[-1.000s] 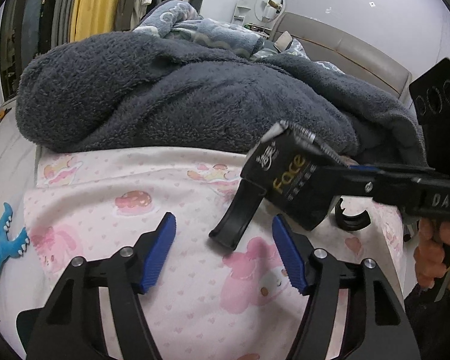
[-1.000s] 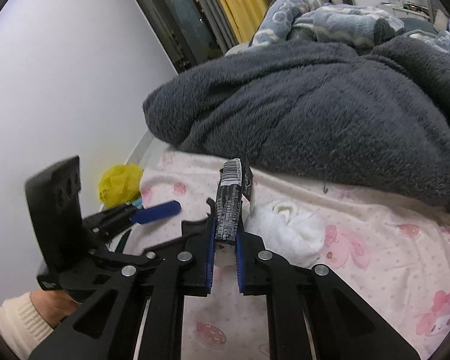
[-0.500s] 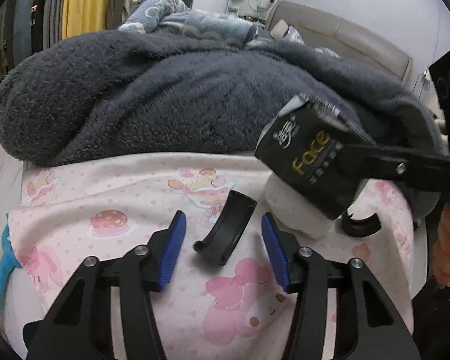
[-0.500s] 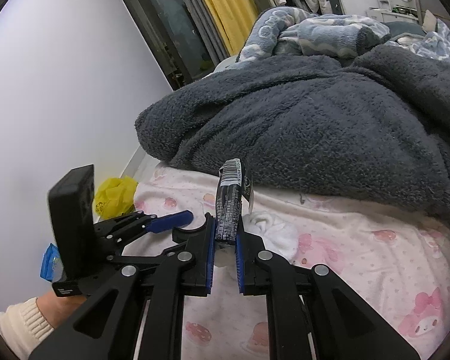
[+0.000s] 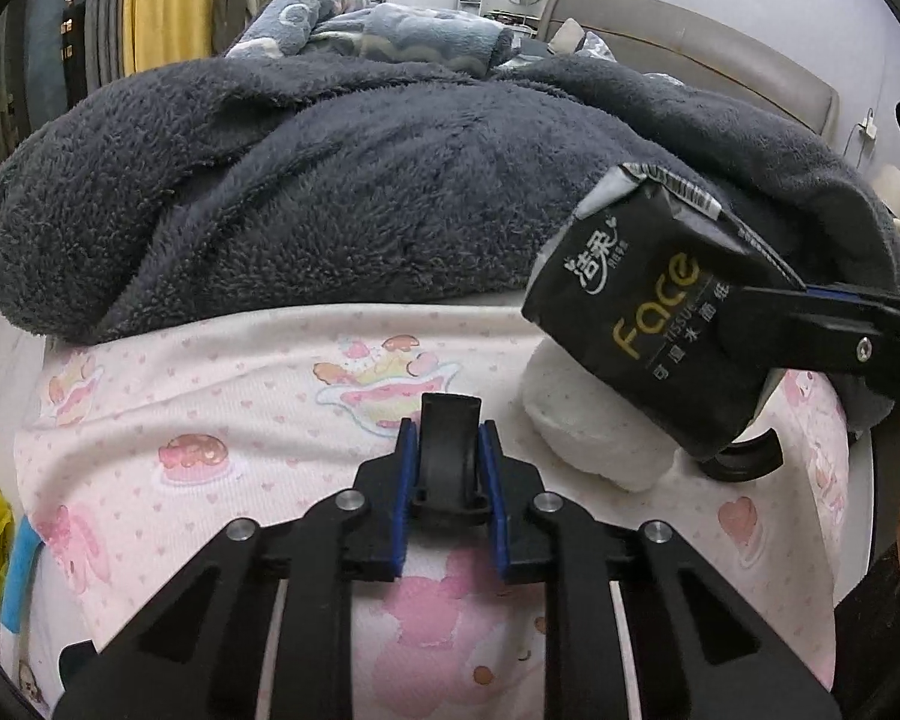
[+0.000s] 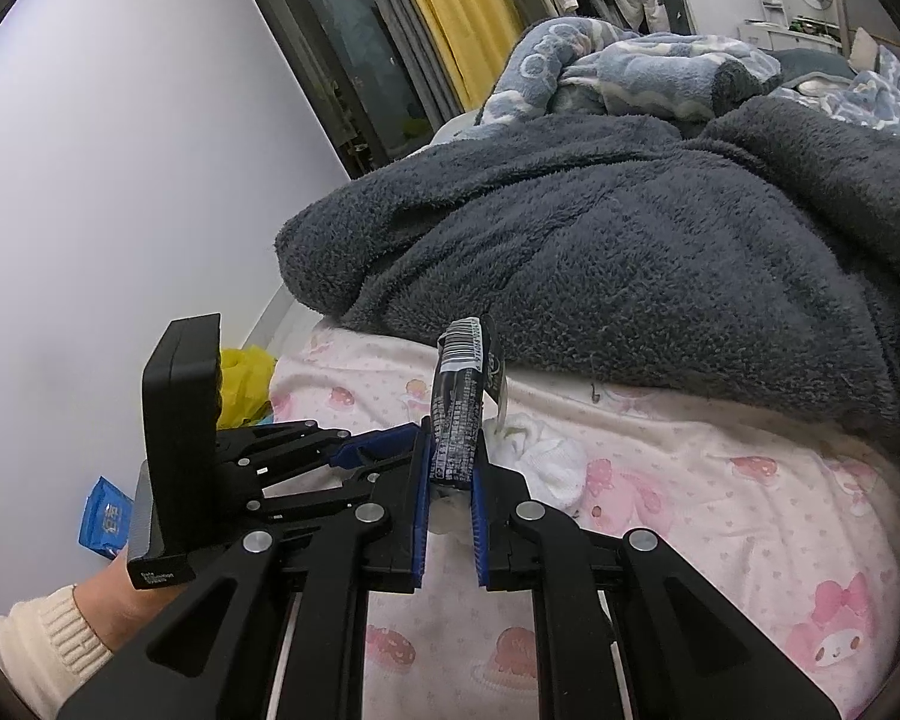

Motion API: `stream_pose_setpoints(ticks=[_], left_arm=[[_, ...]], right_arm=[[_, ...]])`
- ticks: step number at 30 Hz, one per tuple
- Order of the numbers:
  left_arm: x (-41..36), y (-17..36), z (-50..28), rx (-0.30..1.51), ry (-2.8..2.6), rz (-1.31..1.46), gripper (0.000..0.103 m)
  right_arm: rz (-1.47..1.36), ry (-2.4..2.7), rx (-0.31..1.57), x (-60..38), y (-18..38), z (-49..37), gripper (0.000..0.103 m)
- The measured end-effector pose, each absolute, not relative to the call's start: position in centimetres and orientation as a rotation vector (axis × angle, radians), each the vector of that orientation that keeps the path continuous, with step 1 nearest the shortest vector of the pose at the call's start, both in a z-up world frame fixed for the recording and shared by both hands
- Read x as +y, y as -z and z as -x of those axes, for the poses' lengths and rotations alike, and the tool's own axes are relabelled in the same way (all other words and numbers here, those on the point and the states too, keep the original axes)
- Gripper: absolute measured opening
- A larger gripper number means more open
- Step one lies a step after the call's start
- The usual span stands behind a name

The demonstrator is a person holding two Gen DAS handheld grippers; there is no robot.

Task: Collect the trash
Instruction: 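Carry the clip in the left tool and comb in the right tool over the bin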

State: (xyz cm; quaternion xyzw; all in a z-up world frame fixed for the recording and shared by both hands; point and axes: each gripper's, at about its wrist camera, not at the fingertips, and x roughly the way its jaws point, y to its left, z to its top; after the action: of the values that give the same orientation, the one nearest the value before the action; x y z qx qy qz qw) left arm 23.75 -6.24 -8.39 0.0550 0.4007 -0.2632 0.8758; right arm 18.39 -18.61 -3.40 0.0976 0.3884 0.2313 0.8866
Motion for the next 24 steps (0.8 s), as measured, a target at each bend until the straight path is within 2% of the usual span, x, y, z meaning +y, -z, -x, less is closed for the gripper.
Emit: stream_pose_setpoints(ticks=[24], left_arm=[[0.2, 6.6, -20.3, 0.872, 0.297, 0.034, 0.022]], right_arm=[[-0.198, -0.532, 0.781, -14.7, 1.6, -16.4, 0.012]])
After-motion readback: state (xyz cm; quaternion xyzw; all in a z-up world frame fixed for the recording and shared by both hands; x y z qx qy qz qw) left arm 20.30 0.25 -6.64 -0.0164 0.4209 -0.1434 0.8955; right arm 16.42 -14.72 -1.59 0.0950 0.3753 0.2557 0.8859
